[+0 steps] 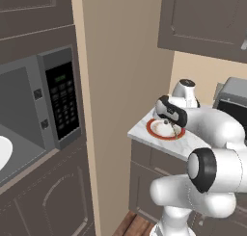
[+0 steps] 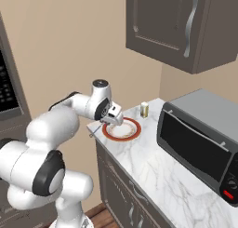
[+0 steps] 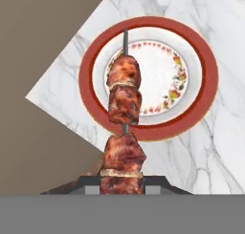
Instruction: Pick the kebab skewer from the microwave and place it on plate located on the counter.
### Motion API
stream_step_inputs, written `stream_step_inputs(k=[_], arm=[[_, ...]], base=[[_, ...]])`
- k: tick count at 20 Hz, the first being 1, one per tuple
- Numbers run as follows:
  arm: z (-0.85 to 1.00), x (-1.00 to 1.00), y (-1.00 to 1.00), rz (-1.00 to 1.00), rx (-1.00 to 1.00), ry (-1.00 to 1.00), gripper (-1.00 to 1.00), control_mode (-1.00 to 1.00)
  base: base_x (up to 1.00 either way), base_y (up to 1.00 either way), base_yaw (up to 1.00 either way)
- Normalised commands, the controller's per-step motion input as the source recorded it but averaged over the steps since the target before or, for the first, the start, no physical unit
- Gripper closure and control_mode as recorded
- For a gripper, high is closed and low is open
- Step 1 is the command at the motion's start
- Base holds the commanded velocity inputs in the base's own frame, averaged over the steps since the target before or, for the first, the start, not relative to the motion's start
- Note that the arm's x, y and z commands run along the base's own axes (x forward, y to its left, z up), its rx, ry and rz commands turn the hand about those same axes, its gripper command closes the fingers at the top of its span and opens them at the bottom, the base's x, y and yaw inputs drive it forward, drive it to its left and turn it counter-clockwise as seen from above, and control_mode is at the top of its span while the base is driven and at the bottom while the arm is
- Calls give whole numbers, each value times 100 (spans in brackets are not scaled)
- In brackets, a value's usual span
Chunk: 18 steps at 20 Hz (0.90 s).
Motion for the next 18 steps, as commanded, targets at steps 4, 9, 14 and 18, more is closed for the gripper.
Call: stream_step_inputs(k=[4,9,14,18], arm=[[-28,70,-2,0,0,2,100,-100],[-23,72,-10,0,0,3,100,-100],[-27,52,-16,0,0,5,100,-100],[-35,23,-12,0,0,8,100,-100]], base=[[0,0,0],[0,0,0],[0,0,0],[0,0,0]])
